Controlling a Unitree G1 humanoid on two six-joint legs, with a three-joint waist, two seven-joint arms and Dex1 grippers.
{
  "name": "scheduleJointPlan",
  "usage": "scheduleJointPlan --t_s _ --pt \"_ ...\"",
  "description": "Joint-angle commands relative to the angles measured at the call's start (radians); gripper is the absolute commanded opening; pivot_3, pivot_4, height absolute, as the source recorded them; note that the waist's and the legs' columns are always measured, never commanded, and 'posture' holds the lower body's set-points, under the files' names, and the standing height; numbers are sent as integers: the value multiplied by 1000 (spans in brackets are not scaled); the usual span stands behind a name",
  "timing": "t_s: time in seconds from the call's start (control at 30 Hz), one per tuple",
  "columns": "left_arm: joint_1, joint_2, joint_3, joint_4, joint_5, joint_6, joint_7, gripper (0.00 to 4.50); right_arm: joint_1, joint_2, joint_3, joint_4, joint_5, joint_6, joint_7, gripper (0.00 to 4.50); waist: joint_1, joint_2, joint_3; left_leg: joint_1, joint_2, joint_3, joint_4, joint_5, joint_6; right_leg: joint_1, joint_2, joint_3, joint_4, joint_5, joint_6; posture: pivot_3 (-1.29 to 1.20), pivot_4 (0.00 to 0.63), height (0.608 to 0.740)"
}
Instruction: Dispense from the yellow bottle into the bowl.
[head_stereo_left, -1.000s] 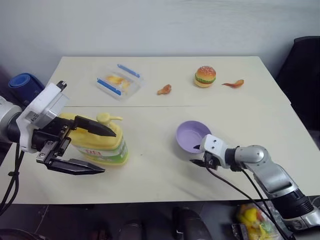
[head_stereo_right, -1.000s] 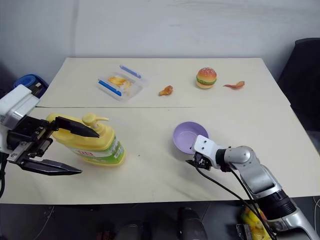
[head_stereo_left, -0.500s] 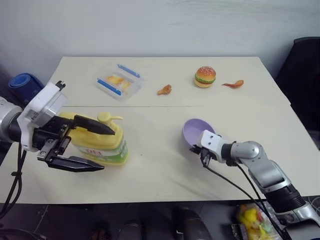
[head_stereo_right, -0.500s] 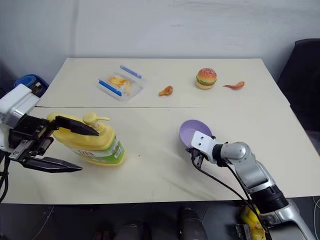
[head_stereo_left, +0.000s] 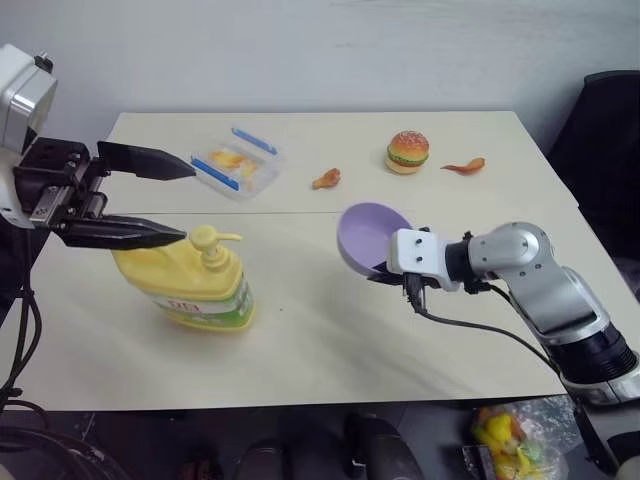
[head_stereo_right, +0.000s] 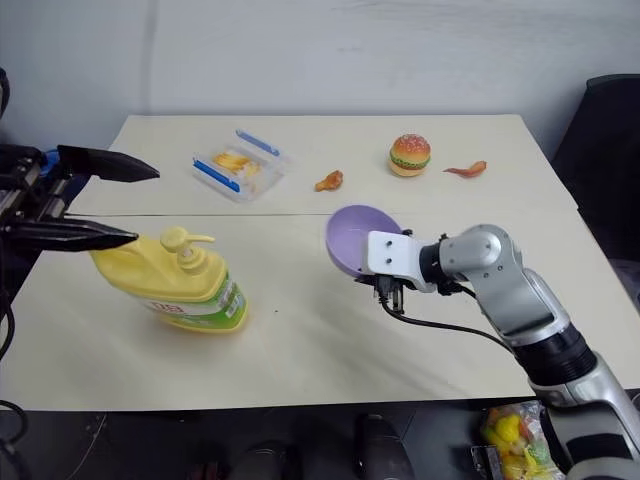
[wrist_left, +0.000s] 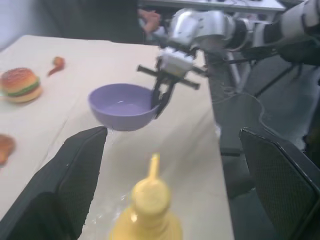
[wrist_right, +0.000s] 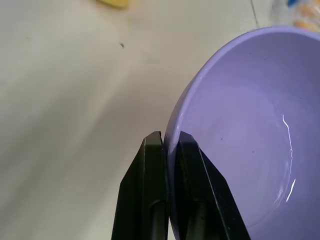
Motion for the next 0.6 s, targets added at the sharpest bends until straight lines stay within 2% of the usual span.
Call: scheduleJointPlan --t_s 0.03,0.13,0.33,0.47,0.6 --pt "-86 12 -25 81 61 -48 -59 3918 -117 1 51 -33 12 7 105 0 0 -1 1 0 0 0 1 0 0 0 0 0 0 0 0 0 150 740" --pt "-128 -16 -49 78 70 -53 -78 3033 -219 34 116 6 -6 8 164 0 0 -1 1 -1 0 1 1 -1 2 0 -1 0 0 0 1 0 150 740" --pt "-142 -61 -69 51 70 -54 -82 1199 -314 92 187 48 -26 -10 223 0 -1 -1 1 -3 0 0 2 -1 2 -1 -4 -3 0 0 1 0 150 740" --pt "-118 -64 -84 33 86 -75 -94 17 -370 141 202 59 -24 6 243 0 -7 -1 1 -13 0 1 8 -1 3 -13 -6 -2 6 1 2 0 150 740" --pt "-89 -63 -92 17 101 -99 -101 17 -396 166 201 64 -16 29 253 0 -5 -1 1 -19 0 -2 15 -1 2 -18 -6 -4 11 1 1 0 150 740"
